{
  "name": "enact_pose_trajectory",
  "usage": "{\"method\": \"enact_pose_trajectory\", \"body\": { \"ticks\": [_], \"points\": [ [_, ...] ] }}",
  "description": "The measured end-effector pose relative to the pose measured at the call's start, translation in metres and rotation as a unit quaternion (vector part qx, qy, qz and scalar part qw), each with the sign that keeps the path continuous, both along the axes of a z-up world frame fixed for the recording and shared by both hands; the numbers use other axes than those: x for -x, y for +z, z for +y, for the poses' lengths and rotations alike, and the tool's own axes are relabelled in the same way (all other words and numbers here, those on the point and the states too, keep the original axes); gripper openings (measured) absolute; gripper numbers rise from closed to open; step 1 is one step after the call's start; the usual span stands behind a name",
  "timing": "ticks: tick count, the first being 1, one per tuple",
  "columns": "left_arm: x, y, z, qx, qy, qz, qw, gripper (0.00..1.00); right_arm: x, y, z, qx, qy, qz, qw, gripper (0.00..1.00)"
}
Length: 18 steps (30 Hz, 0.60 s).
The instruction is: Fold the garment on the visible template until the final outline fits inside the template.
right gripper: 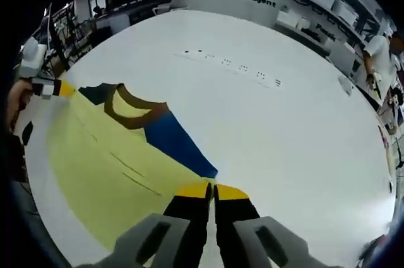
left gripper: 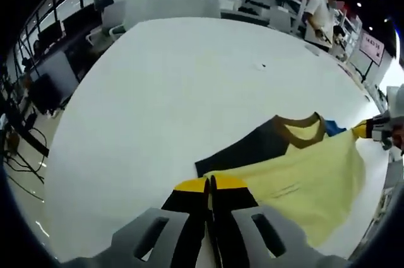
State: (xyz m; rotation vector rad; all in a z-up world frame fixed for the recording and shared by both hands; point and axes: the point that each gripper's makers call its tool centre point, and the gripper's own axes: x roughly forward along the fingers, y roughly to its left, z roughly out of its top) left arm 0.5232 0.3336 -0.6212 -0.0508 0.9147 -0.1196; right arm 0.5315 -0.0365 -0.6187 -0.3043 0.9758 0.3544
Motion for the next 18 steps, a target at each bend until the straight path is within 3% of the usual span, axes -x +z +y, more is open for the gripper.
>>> {"method": "enact_pose_trajectory", "body": {
  "ticks": [7, 16, 18],
  "points": [
    [0.0005, -0.0028, 0.0006, 0.004, 0.005, 0.007, 1.0, 0.03, -0.0015, -0.0064, -0.0004, -0.013, -0.005, -0.004, 0.9999, 0.0],
    [0.0002, 0.005, 0.0025, -0.003, 0.018, -0.013, 0.9997, 0.03, -0.0056, -0.0053, 0.0024, -0.023, 0.005, -0.023, 0.9995, 0.0],
    [0.0017, 0.0004, -0.0001, -0.014, 0.0, -0.009, 0.9999, 0.03, -0.004, -0.0094, 0.0014, -0.02, 0.006, -0.016, 0.9996, 0.0]
  ]
}}
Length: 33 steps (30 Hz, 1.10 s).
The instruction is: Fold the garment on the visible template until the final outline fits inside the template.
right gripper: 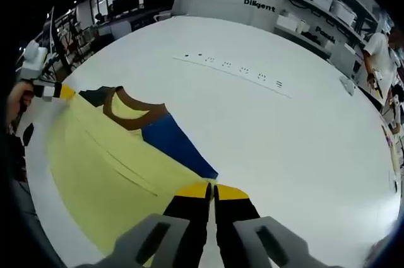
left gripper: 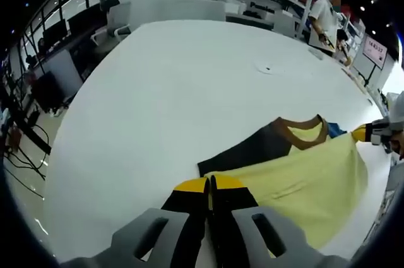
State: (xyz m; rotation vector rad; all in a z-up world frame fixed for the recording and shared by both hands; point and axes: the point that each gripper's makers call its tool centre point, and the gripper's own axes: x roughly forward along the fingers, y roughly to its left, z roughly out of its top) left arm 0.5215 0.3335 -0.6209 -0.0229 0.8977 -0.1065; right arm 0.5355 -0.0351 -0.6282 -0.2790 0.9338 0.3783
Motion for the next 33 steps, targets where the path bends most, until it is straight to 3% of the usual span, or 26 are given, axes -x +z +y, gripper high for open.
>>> {"method": "enact_pose_trajectory", "body": {
  "ticks": [3, 5, 9, 13, 15, 16, 17, 20, 24, 26, 29, 33],
  "points": [
    [-0.001, 0.002, -0.003, -0.054, -0.072, -0.016, 0.9958, 0.06, 0.0, 0.0, -0.005, 0.007, -0.006, -0.007, 0.9999, 0.0],
    [0.001, 0.006, -0.003, -0.065, -0.077, -0.026, 0.9946, 0.16, -0.003, 0.006, -0.008, 0.014, 0.003, -0.03, 0.9995, 0.08],
    [0.002, 0.012, -0.008, -0.029, -0.083, -0.045, 0.9951, 0.36, 0.003, 0.011, -0.009, 0.009, 0.013, -0.042, 0.999, 0.24],
    [0.002, 0.018, -0.009, -0.04, -0.113, -0.062, 0.9908, 0.47, 0.011, 0.014, -0.009, -0.01, 0.016, -0.044, 0.9989, 0.36],
    [0.0, 0.025, -0.011, -0.064, -0.152, -0.089, 0.9823, 0.55, 0.016, 0.015, -0.009, 0.0, 0.037, -0.049, 0.9981, 0.37],
    [0.0, 0.027, -0.016, -0.071, -0.183, -0.106, 0.9749, 0.59, 0.016, 0.015, -0.008, 0.004, 0.045, -0.053, 0.9976, 0.38],
    [0.001, 0.027, -0.018, -0.073, -0.192, -0.109, 0.9726, 0.6, 0.018, 0.015, -0.007, 0.019, 0.072, -0.066, 0.995, 0.4],
    [0.005, 0.02, -0.021, -0.072, -0.229, -0.105, 0.965, 0.6, 0.022, 0.01, -0.004, 0.035, 0.104, -0.072, 0.9914, 0.44],
    [0.01, 0.016, -0.027, -0.089, -0.263, -0.109, 0.9546, 0.62, 0.021, 0.007, 0.0, 0.045, 0.13, -0.085, 0.9868, 0.42],
    [0.011, 0.012, -0.029, -0.102, -0.289, -0.111, 0.9455, 0.62, 0.018, 0.009, 0.003, 0.049, 0.143, -0.098, 0.9837, 0.4],
    [0.007, 0.005, -0.023, -0.148, -0.32, -0.111, 0.9292, 0.59, 0.013, 0.011, 0.006, 0.053, 0.165, -0.117, 0.9778, 0.37],
    [0.005, 0.004, -0.023, -0.173, -0.346, -0.121, 0.914, 0.56, 0.014, 0.008, 0.009, 0.077, 0.198, -0.119, 0.97, 0.33]
  ]
}}
